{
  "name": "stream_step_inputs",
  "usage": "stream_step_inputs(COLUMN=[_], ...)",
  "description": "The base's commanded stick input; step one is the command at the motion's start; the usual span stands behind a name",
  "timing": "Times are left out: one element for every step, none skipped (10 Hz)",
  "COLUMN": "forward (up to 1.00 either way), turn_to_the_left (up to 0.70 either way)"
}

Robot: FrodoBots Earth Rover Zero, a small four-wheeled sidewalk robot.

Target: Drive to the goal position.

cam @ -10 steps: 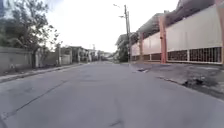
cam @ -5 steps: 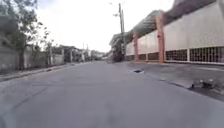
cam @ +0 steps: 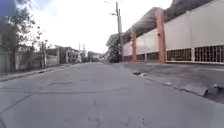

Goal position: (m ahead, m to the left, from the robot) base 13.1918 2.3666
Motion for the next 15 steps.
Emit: stream_step_inputs(forward=[1.0,1.0,1.0,1.0,1.0,1.0,1.0,1.0,1.0,1.0,1.0,1.0,1.0,1.0,1.0], turn_to_the_left=[0.05,0.05,0.05,0.05,0.05,0.05,0.05,0.05,0.05,0.05,0.05,0.05,0.05,0.05,0.05])
